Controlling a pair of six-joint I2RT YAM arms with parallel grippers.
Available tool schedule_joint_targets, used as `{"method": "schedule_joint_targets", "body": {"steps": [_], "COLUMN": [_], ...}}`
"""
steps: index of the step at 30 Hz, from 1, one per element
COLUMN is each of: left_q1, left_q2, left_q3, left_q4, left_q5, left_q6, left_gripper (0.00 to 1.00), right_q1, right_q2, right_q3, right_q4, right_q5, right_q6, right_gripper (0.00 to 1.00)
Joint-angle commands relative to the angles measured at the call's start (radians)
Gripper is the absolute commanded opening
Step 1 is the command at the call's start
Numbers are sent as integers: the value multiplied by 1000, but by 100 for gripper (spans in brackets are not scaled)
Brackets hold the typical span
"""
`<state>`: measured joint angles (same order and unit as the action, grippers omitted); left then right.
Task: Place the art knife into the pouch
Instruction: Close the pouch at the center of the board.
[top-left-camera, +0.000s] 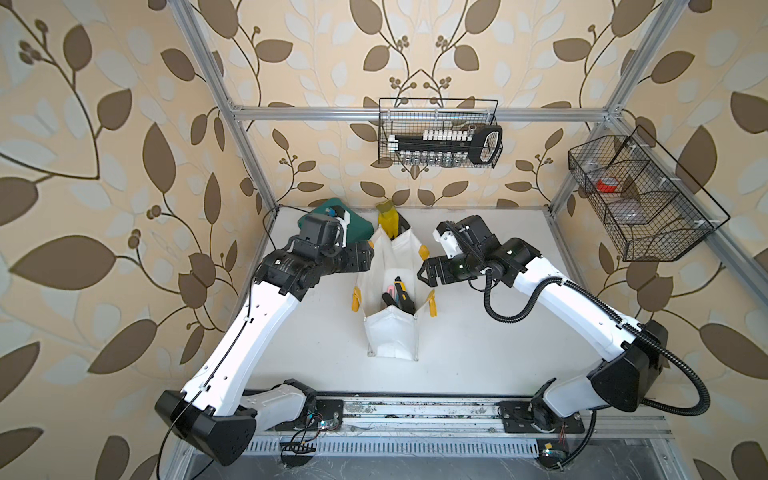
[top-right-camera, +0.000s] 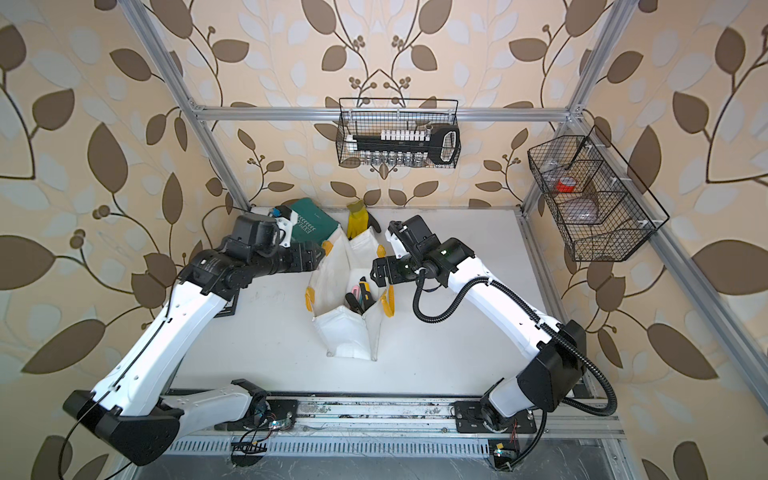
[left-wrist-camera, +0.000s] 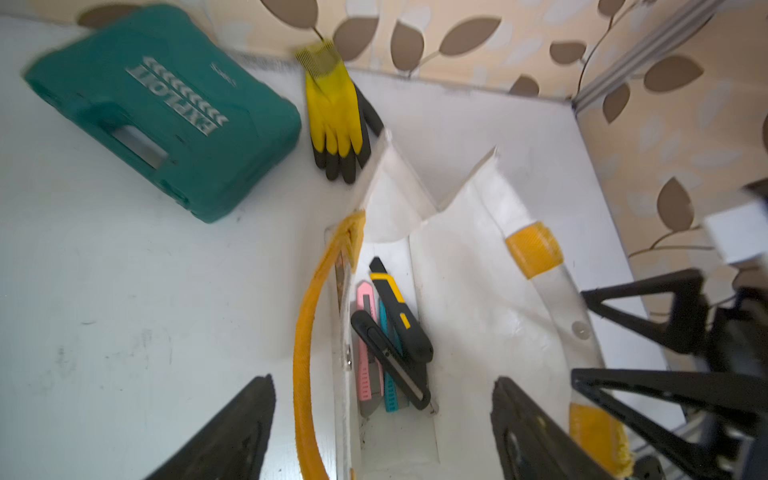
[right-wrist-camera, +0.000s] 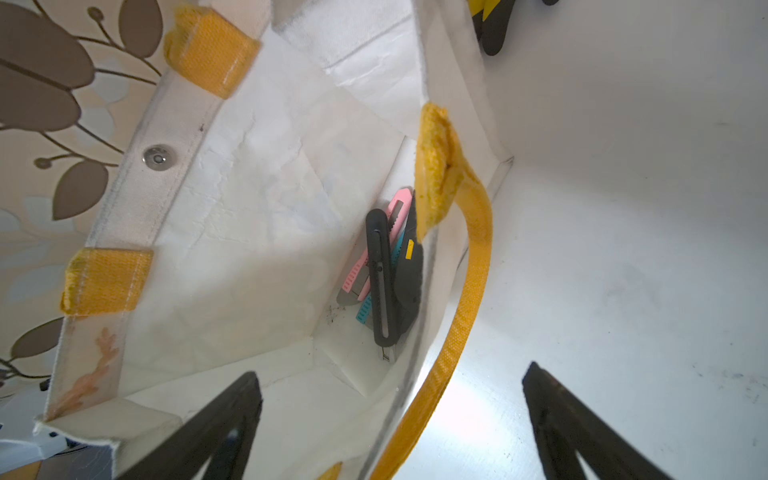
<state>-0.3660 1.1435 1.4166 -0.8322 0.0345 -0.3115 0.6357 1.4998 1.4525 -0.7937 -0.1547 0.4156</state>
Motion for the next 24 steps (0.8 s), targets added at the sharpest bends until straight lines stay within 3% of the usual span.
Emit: {"method": "schedule_joint_targets", "body": {"steps": [1,6,10,17,24], "left_q1": [4,41,143,182,180], "left_q2": [-56,-133,-166,-80,37], "left_q3": [9,-174,-325,-465,-491], "left_q4": [-71,-46,54,261,379], "left_q5": [-154,-239,-144,-76,-26], "left_q6": [0,-129,-200,-258,-286], "left_gripper": [87,89,89,85,82], "right_q1": [12,36,67,109,133], "right_q2": [-34,-58,-64,-27,-7], "right_q3": [-30,-62,-69,-78,-89], "right_q4": [43,75,94,128,209], "right_q5": [-15,21,69,119,121], "right_q6": [64,161,230,336,438], "right_gripper": [100,100,100,100,100]}}
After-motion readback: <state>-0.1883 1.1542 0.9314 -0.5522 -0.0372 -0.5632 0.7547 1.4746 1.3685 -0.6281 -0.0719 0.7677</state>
